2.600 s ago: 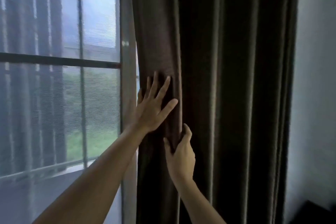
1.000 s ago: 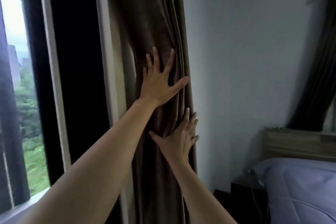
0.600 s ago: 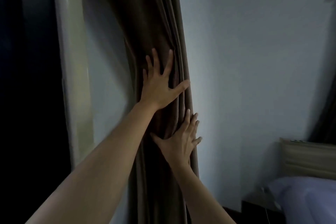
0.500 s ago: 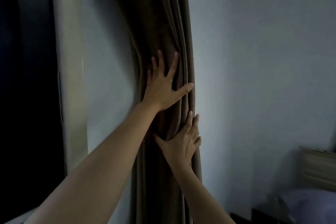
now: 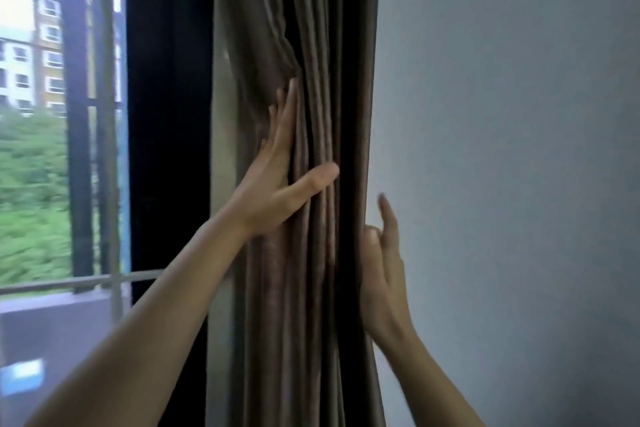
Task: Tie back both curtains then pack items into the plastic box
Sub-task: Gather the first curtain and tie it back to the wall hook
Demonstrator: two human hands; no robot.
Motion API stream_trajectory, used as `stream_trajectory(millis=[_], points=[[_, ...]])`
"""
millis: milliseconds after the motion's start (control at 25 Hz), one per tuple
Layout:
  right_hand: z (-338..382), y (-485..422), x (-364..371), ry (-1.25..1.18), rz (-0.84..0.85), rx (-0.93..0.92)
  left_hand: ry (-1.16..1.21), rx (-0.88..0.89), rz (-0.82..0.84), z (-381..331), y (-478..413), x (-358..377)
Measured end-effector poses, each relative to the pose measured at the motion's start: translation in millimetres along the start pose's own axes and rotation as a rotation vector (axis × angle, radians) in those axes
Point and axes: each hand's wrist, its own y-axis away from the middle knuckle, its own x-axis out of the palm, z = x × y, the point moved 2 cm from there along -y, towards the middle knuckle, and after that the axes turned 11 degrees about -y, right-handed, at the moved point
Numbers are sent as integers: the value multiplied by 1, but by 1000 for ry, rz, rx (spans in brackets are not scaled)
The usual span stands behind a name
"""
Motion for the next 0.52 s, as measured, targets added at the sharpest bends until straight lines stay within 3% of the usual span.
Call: stream_trajectory(millis=[240,360,520], points=[[-2,5,29,-164,298,87,43,-428,-135,-6,90,-40],[-16,26,41,-232,301,93,70,-649,-179,4,140,-32],[-28,66,50,-330,278,177,174,-888,-109,26,208,-23]])
